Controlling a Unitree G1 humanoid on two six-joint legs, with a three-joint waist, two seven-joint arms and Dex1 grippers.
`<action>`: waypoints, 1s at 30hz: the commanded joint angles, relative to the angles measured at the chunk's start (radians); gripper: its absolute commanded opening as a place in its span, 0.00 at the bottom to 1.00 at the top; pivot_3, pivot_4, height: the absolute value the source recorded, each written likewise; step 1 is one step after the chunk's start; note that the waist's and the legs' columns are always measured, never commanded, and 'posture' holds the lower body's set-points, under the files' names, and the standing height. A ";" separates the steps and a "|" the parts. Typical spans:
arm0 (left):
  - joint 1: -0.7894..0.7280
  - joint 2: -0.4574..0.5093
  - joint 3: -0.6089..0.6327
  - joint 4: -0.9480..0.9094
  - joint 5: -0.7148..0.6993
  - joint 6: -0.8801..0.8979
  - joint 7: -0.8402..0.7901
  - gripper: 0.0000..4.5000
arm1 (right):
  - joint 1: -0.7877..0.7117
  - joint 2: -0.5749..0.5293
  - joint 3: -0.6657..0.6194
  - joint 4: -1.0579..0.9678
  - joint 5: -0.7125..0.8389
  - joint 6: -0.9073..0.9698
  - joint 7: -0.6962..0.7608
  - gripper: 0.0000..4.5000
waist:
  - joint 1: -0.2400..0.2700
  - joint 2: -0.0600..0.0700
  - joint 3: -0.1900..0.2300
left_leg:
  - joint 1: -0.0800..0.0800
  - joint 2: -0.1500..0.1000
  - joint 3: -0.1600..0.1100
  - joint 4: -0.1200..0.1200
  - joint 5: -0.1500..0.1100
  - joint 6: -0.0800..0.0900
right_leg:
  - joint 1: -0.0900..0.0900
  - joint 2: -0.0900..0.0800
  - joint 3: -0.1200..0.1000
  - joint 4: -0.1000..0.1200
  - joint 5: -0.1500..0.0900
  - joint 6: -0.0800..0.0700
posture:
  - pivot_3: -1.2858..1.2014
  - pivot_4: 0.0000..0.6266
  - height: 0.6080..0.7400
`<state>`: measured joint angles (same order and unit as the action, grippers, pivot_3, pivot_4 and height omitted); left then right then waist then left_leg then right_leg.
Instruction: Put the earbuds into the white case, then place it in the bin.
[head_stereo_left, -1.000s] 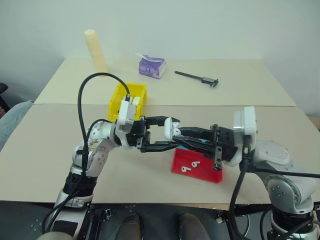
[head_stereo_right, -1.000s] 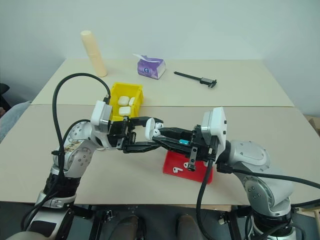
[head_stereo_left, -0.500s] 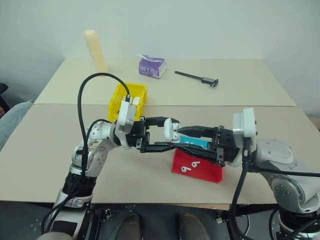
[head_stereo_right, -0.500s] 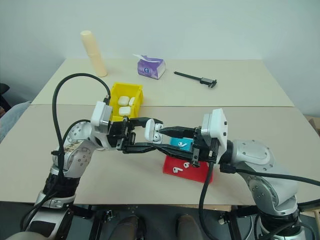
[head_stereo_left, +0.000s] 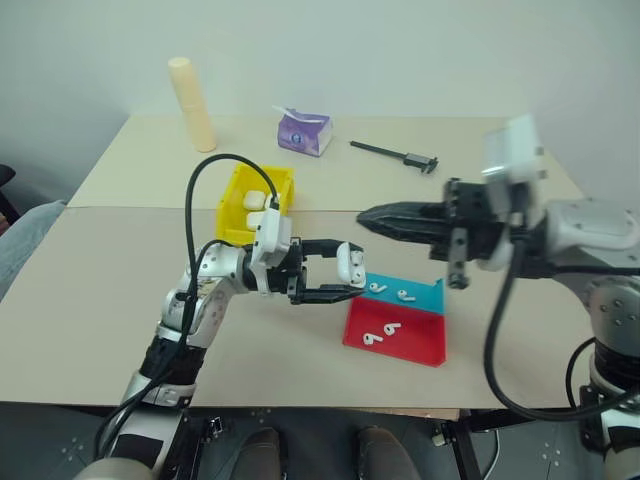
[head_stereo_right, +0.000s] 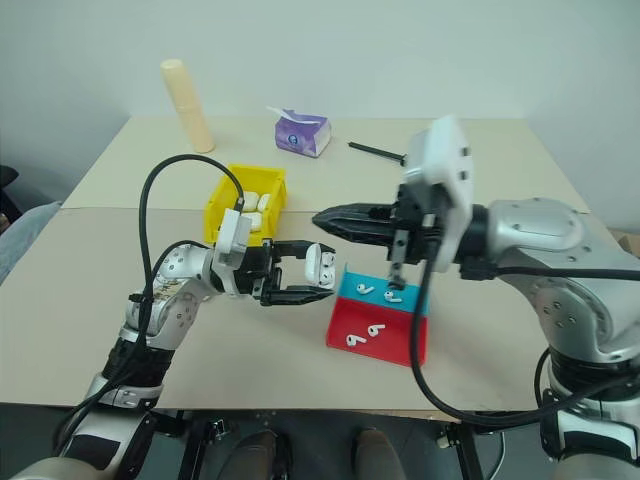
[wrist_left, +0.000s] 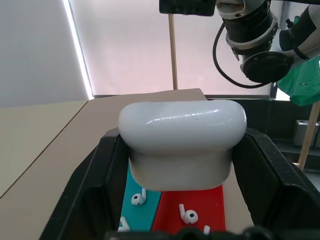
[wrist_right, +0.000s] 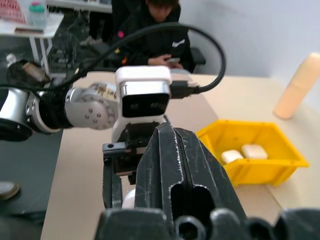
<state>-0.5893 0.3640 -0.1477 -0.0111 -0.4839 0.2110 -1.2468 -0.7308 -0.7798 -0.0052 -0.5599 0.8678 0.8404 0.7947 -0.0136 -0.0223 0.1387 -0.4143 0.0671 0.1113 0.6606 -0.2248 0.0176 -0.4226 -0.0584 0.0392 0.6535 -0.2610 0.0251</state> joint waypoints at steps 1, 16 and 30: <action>-0.034 -0.011 -0.007 -0.001 0.033 -0.041 0.020 0.62 | -0.040 -0.025 0.094 -0.050 -0.121 -0.037 0.008 0.01 | 0.001 0.000 0.000 | 0.000 0.000 0.000 0.000 0.000 0.000 | 0.000 0.000 0.000 0.000 0.000 0.000 | 0.52 0.24 1.00; -0.024 -0.017 0.004 -0.020 0.045 -0.055 0.044 0.62 | 0.007 -0.113 0.287 -0.071 -0.532 -0.237 0.086 0.01 | 0.001 0.000 0.000 | 0.000 0.000 0.000 0.000 0.000 0.000 | 0.000 0.000 -0.001 0.000 0.000 0.000 | 0.52 0.24 1.00; -0.034 -0.009 0.030 -0.016 0.023 -0.066 0.055 0.62 | 0.084 -0.152 0.255 -0.064 -0.606 -0.306 0.150 0.01 | 0.001 0.000 0.000 | 0.000 0.000 0.000 0.000 0.000 0.000 | 0.000 0.000 -0.001 0.000 0.000 0.000 | 0.52 0.24 1.00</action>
<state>-0.5929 0.3656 -0.1702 0.0183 -0.4159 0.1793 -1.1929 -0.6701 -0.9202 0.2240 -0.6270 0.2864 0.5370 0.9163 -0.0130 -0.0223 0.1387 -0.4143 0.0673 0.1115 0.6607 -0.2248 0.0176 -0.4231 -0.0581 0.0384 0.6536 -0.2610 0.0251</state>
